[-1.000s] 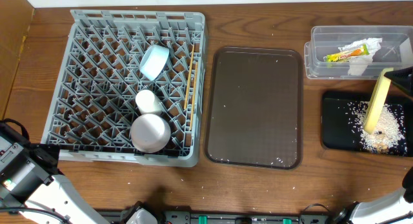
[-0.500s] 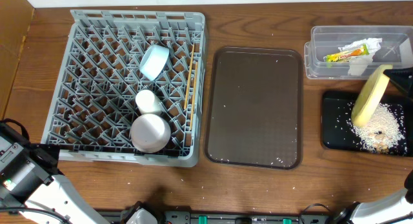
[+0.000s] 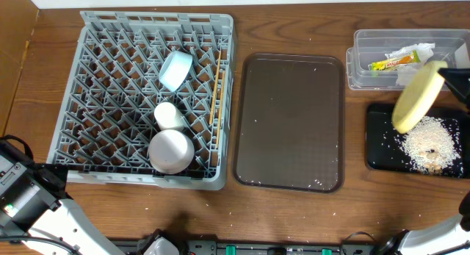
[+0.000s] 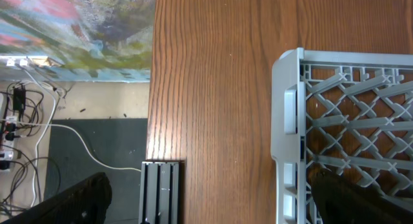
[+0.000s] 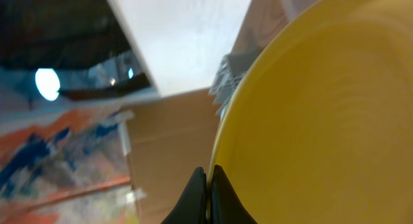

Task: Sort waste into correct bins and load items into the dishwasher
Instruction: 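Carry the yellow plate left and lower it upright into the dish rack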

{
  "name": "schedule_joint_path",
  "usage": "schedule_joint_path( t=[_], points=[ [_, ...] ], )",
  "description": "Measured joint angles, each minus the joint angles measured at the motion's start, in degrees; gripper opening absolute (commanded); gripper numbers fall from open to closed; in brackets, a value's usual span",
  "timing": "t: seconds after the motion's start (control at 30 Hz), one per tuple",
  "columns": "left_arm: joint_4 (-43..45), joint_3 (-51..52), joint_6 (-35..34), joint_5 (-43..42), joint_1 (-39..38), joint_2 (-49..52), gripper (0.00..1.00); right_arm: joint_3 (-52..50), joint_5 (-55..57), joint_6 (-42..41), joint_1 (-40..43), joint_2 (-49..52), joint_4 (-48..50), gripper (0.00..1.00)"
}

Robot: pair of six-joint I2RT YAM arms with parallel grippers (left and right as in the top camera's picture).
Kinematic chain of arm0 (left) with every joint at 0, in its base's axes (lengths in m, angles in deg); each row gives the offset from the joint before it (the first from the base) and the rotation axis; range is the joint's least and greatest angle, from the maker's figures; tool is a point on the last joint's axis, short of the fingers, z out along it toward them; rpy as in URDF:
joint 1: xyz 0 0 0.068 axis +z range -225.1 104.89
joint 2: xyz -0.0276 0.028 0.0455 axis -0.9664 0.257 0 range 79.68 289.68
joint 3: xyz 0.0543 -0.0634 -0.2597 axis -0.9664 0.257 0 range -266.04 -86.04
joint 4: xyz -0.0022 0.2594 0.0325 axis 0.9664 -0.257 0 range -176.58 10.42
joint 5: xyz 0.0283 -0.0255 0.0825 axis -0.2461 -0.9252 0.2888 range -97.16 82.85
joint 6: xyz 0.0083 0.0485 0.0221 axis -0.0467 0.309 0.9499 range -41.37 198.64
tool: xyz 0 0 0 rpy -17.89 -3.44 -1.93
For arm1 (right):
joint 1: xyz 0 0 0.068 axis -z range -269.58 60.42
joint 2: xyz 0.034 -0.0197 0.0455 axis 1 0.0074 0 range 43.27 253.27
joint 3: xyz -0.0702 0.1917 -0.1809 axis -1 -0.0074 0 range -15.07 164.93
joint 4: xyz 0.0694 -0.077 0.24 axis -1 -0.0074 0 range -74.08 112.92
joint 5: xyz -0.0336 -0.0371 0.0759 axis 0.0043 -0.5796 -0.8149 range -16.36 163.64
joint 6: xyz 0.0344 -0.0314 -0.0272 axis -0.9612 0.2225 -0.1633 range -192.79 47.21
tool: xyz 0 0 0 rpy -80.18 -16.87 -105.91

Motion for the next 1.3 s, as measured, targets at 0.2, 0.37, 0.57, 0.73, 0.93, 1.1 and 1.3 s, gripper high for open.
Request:
schedule_joint_path(
  t=[0.2, 0.37, 0.57, 0.73, 0.93, 1.1, 1.3],
  points=[
    [0.0, 0.0, 0.0, 0.0, 0.0, 0.0, 1.00, -0.2, -3.0, -4.6, -9.0, 0.0, 8.0, 0.01],
    [0.0, 0.0, 0.0, 0.0, 0.0, 0.0, 1.00, -0.3, -0.8, -20.5, -17.6, -0.2, 29.8, 0.02],
    [0.0, 0.0, 0.0, 0.0, 0.0, 0.0, 1.00, -0.5, 7.5, -43.8, -30.7, -0.4, 62.7, 0.01],
    [0.0, 0.0, 0.0, 0.0, 0.0, 0.0, 1.00, -0.4, 16.8, -60.0, -43.3, -0.5, 79.7, 0.01],
    [0.0, 0.0, 0.0, 0.0, 0.0, 0.0, 1.00, -0.4, 30.7, -66.2, -56.0, -0.8, 81.7, 0.01],
    [0.0, 0.0, 0.0, 0.0, 0.0, 0.0, 1.00, -0.5, 38.7, -65.1, -65.0, 2.1, 94.3, 0.01],
    [0.0, 0.0, 0.0, 0.0, 0.0, 0.0, 1.00, -0.4, 43.2, -65.0, -69.2, 9.0, 95.1, 0.01]
  ],
)
